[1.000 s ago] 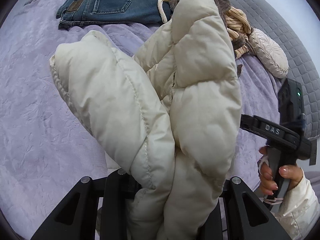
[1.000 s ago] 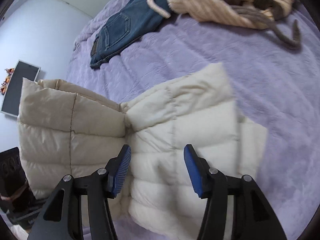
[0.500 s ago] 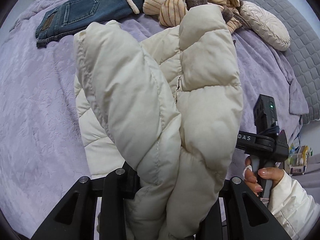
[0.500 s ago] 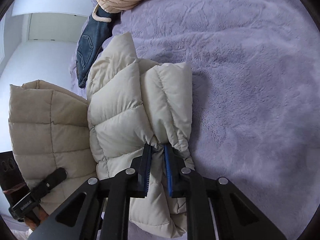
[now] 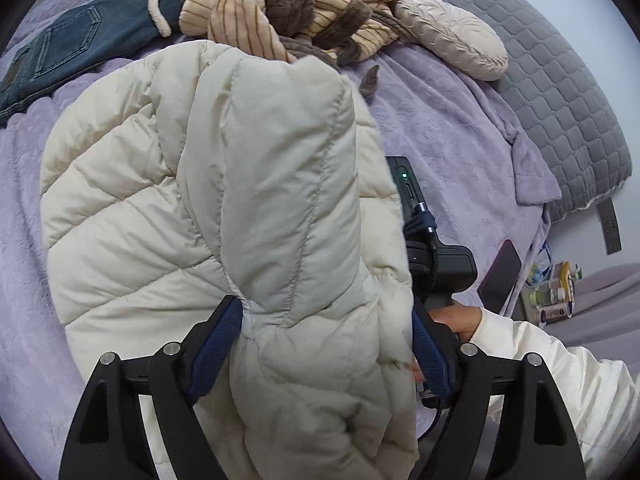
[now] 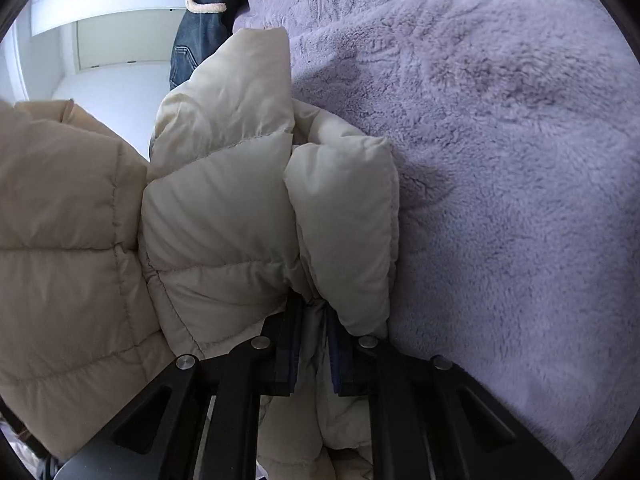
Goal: Fold large clothes
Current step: 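Hold the bundle with the right tool while the left tool presses the folded end down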
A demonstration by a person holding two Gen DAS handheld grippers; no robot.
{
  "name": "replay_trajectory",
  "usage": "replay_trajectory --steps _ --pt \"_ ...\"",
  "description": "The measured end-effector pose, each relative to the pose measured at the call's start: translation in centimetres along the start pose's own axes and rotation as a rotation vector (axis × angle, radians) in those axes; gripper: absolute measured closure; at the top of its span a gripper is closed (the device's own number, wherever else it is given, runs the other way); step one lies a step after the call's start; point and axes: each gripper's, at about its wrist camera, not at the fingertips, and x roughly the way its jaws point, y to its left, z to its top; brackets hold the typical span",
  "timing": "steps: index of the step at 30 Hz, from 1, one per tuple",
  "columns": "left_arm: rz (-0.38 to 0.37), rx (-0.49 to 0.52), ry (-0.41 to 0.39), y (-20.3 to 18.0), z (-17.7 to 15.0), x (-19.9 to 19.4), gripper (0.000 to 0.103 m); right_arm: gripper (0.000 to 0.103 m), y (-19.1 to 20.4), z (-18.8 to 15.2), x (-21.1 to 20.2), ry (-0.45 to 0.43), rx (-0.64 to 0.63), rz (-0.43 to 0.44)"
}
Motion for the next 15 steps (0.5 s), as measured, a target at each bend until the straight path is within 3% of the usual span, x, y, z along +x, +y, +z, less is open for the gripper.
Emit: replay_trajectory --steps 6,10,11,12,14,15 --pt "0.026 0.074 -0.002 -2.3 -0.5 1.5 0.022 0.088 -0.4 0.1 -2.3 -0.004 -0.007 0.002" --pt "0.083 0.100 0.000 -2.8 -0.5 3.0 0.022 0.087 -0.2 0.5 -5.7 -0.068 0.004 -0.019" --pt "0.108 0.117 -0.001 -3.1 -0.5 3.4 0.022 0.078 -0.2 0.4 -6.9 -0.092 0.011 -0.026" --pt "0.140 0.142 -0.003 -3.4 -0.7 3.8 0.019 0.060 -0.2 0.2 -8.0 -0.120 0.019 -0.033" --pt "0.191 0.208 -0.001 -4.3 -1.1 4.7 0.008 0.041 0.1 -0.1 -10.1 -0.169 0.025 -0.030" --pt "0.219 0.244 -0.002 -4.9 -1.3 5.1 0.007 0.041 0.3 -0.1 -11.0 -0.184 0.024 -0.022"
